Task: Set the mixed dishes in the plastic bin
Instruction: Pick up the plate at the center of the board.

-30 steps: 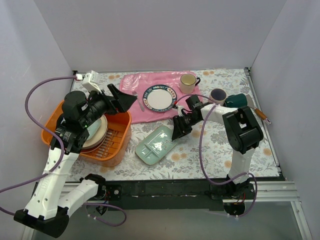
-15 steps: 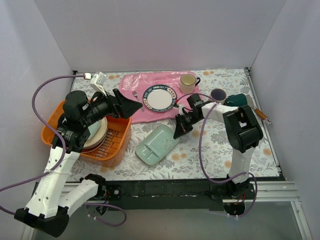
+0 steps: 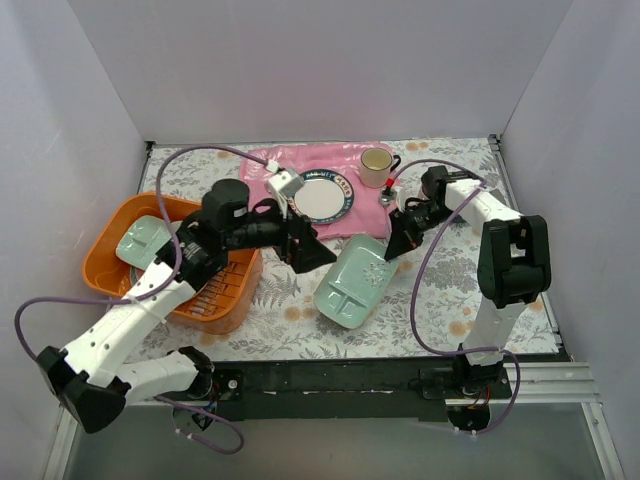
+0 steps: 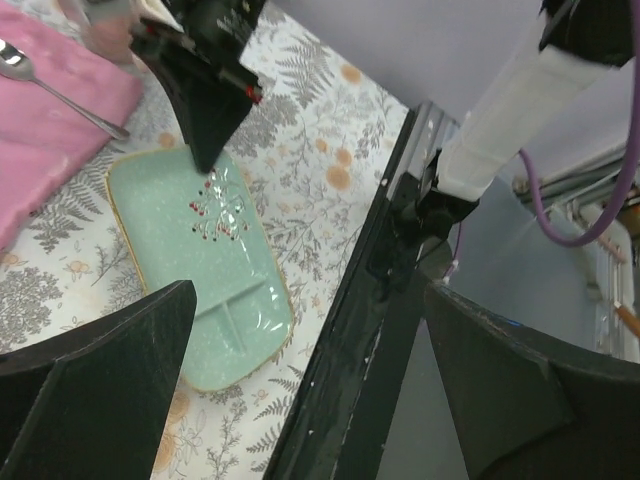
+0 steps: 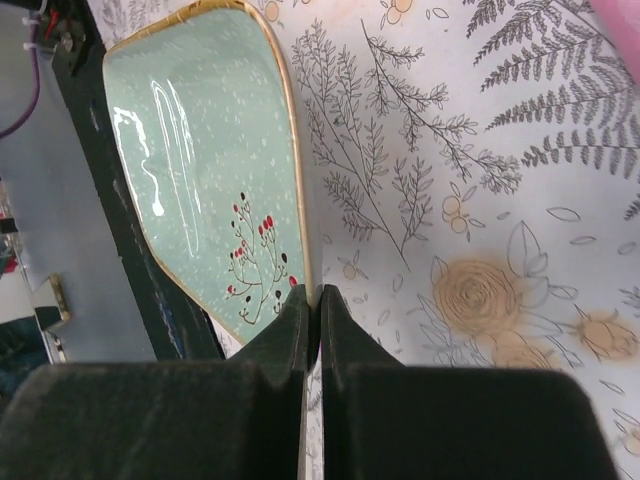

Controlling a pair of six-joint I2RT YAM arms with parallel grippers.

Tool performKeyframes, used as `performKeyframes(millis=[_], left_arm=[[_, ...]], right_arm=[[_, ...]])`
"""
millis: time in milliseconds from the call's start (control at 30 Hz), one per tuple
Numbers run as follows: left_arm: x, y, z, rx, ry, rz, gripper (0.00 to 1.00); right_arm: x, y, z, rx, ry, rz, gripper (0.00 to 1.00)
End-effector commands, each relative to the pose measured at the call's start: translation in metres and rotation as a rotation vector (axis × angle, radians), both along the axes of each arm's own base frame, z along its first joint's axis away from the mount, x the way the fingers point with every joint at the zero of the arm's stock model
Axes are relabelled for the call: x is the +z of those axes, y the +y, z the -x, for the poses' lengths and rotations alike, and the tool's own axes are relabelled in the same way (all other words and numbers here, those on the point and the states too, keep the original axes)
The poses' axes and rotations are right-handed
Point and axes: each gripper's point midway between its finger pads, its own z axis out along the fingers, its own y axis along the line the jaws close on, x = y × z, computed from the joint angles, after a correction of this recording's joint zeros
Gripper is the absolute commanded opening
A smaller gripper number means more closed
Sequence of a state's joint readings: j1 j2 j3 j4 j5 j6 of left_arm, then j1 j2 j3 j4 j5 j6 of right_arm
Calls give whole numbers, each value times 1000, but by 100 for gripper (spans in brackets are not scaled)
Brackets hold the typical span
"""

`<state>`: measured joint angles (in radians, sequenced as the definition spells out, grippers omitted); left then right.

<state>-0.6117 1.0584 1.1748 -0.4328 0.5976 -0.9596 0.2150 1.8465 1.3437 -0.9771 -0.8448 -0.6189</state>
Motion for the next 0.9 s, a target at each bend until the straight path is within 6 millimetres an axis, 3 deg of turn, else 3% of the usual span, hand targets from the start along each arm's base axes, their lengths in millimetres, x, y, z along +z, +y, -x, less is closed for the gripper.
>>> performKeyframes(millis=[0, 100, 233, 267, 367, 567, 867], left_arm=[[-25, -25, 2, -78, -178, -125, 98], [-50, -40, 15, -146, -315, -229, 98], [-85, -51, 42, -321, -640, -407, 98], [-102, -47, 43, -337, -674, -461, 98], [-125, -44, 52, -412, -794, -549, 98], [-147, -46, 63, -486, -955, -636, 98], [-174, -53, 74, -545, -1010, -679, 98]], right_arm=[[53, -4, 20, 42, 42, -196, 1], [54, -12, 21, 25, 51, -197, 1], [56, -16, 24, 14, 49, -188, 1], [56, -15, 24, 10, 51, -187, 1], [58, -15, 25, 4, 54, -187, 1], [61, -14, 25, -8, 72, -196, 1], [65, -8, 29, -36, 132, -246, 1]])
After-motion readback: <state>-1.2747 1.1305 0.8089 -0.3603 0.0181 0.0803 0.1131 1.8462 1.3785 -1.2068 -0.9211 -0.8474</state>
